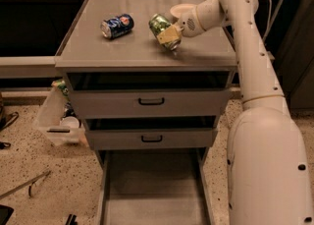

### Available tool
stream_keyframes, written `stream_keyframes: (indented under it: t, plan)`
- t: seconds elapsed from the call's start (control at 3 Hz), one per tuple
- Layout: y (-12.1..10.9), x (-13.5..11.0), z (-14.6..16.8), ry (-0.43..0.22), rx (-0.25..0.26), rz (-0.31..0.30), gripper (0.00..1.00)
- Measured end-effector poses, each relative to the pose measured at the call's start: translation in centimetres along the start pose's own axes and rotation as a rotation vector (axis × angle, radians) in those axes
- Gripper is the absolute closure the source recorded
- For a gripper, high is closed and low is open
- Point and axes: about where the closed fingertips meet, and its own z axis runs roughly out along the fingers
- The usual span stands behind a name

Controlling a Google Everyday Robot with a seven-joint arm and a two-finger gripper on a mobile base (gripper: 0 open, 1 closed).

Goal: Pick green can from bottom drawer and place on counter

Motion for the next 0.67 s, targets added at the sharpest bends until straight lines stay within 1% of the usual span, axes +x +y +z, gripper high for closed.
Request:
stream_keyframes:
  t: [0.67]
  plan:
    - [0.00, 0.00, 0.01, 0.000, 0.000, 0.000, 0.13]
